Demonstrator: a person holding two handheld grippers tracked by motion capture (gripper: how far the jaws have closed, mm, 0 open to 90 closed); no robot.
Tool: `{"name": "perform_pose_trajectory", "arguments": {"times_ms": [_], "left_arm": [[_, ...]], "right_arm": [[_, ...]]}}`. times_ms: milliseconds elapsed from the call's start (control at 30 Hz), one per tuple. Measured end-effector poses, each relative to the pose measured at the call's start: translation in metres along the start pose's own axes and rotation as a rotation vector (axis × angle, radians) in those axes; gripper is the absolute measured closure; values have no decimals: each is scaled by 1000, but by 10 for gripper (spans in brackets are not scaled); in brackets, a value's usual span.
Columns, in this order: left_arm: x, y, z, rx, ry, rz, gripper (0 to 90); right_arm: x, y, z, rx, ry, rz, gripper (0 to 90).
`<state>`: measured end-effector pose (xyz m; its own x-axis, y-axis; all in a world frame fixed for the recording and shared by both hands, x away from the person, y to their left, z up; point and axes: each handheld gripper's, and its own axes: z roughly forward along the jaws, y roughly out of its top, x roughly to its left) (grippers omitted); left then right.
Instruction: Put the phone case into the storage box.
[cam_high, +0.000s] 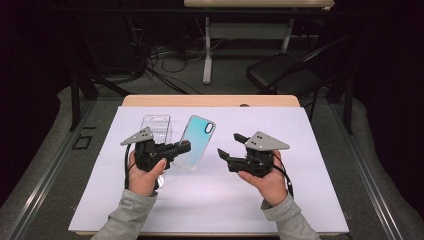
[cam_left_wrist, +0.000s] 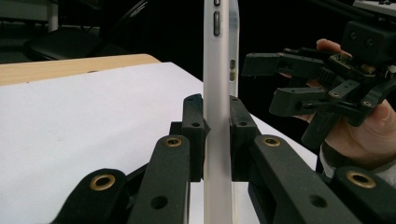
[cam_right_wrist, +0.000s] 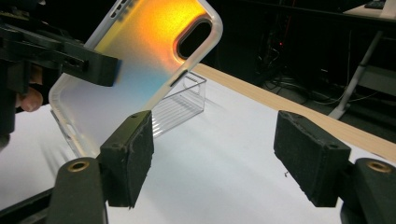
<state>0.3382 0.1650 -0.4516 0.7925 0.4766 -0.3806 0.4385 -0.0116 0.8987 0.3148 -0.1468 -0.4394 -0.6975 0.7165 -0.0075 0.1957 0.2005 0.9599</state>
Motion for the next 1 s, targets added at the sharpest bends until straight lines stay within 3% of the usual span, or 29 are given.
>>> {"name": "perform_pose_trajectory", "arguments": {"times_ms": [200,400,600,1000], "left_arm": [[-1,-4,1,-9,-12,-1,815],[-2,-4,-1,-34,-25,-4,815],[-3,-6,0,-47,-40,-12,815],[-9,-12,9,-43,-82,-28,815]], "right_arm": [[-3,-4,-2,-15,31,62,299],[-7,-6,-4,-41,123,168,330],[-11,-7,-5,-60,178,259,343],[-8,-11,1,-73,250,323,384]]}}
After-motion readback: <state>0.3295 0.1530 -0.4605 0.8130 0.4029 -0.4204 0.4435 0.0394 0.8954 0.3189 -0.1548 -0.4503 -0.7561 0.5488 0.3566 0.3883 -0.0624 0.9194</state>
